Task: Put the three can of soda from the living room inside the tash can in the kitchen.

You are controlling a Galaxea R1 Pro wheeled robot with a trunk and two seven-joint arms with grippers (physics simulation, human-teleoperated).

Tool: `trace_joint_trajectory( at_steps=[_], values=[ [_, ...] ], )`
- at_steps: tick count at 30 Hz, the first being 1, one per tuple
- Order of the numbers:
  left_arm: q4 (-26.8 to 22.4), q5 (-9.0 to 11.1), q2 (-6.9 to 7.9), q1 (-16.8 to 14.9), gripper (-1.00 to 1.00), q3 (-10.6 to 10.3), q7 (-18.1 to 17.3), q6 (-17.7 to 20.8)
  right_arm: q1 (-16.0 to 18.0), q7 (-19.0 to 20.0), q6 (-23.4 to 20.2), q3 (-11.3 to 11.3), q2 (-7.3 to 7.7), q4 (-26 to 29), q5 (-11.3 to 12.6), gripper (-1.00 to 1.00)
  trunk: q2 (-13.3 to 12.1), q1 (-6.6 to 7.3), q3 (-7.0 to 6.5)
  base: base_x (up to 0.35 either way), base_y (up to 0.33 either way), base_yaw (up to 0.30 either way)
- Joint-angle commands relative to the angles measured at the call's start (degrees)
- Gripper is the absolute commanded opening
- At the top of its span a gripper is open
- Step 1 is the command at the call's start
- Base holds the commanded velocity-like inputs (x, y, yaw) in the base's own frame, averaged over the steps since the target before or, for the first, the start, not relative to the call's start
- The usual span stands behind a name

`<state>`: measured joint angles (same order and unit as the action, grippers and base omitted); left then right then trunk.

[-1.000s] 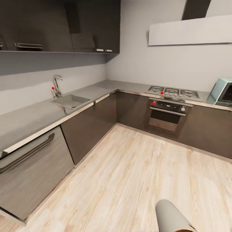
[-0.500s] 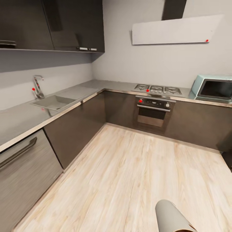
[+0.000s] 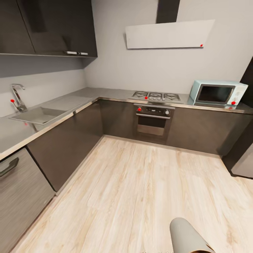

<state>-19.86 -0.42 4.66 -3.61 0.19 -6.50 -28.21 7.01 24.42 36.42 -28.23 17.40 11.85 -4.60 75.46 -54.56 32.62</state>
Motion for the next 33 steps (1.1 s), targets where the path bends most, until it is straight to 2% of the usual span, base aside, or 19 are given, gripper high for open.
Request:
trace_joint_trajectory(
  at_steps=[1,6,13,19,33],
  values=[
    [0.0,0.0,0.0,0.0,1.0,0.0,0.0,0.0,0.0,0.3,0.1,-0.4,0.0,0.1,0.3,-1.0,0.0,0.0,0.0,0.0,0.0,-0.251],
    [0.0,-0.1,0.0,0.0,1.0,0.0,0.0,0.0,0.0,0.3,0.1,-0.4,-0.04,0.1,0.3,-1.0,0.0,0.0,0.0,0.0,0.0,-0.162],
    [0.0,-0.1,0.0,0.0,1.0,0.0,0.0,0.0,0.0,0.7,0.2,-0.4,-0.1,0.5,0.3,-1.0,0.0,0.0,0.0,0.002,0.0,-0.018],
    [0.0,-0.2,-0.02,0.0,1.0,-0.1,0.0,-0.1,0.0,0.4,0.1,-0.4,-0.09,0.3,0.4,-1.0,0.0,0.0,0.0,0.008,-0.006,-0.202],
    [0.0,-0.4,-0.03,0.0,1.0,-0.2,0.0,0.0,0.0,0.4,0.0,-0.4,-0.09,0.1,0.4,-1.0,0.0,0.0,0.0,0.001,-0.234,-0.247]
  ],
)
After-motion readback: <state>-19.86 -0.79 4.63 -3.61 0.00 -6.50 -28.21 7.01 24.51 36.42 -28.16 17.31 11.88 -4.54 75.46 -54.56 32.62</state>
